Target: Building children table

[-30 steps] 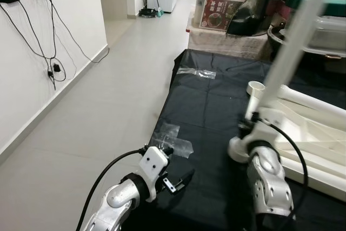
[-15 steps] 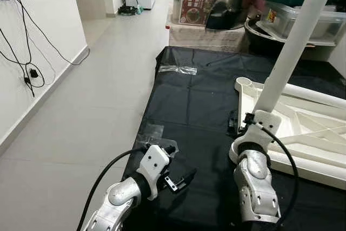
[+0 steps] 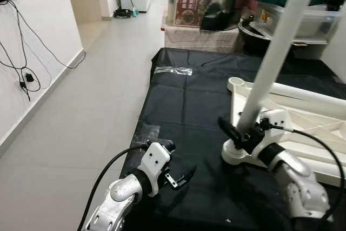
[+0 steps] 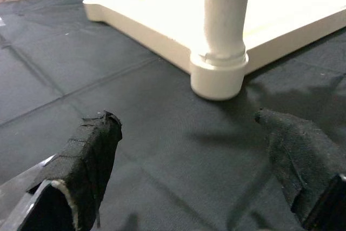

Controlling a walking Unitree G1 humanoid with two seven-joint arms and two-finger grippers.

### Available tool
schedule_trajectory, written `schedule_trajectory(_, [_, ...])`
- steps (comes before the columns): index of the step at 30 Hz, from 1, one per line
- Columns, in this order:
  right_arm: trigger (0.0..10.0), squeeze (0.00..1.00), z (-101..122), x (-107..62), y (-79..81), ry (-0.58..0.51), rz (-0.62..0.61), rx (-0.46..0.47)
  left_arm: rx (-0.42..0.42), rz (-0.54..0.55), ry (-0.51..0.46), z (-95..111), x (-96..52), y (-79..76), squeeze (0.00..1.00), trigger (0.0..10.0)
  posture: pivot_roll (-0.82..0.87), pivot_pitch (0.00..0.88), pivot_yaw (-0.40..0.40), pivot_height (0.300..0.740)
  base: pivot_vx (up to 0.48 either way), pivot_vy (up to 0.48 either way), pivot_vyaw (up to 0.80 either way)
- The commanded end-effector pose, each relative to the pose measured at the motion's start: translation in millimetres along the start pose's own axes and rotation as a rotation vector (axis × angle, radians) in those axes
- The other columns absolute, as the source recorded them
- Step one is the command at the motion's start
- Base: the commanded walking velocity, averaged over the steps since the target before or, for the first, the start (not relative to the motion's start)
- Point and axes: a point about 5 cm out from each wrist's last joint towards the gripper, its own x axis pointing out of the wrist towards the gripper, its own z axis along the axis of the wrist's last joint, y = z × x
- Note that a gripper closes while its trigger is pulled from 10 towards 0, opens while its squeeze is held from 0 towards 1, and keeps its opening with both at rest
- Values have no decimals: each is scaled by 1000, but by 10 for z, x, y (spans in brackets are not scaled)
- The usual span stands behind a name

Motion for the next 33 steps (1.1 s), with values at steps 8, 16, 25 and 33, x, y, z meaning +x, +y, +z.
schedule_trajectory(8, [10000, 0, 12, 250, 124, 96, 371, -16, 17, -5, 7, -22, 12, -4, 0, 10000, 210, 0, -81, 740, 0, 0, 0])
schedule_trajectory(16, [0, 0, -42, 374, 166, 111, 354, -26, 16, -8, 8, -49, 10, -27, 0, 10000, 211, 0, -90, 740, 0, 0, 0])
schedule_trajectory(25, [0, 0, -178, 370, 101, 28, -199, -54, 11, -12, 14, -93, -12, -44, 0, 10000, 193, 0, -69, 740, 0, 0, 0])
schedule_trajectory(33, [0, 0, -304, 12, -133, -19, -1053, 49, 10, -17, 15, -94, -2, -31, 0, 10000, 170, 0, -54, 740, 0, 0, 0])
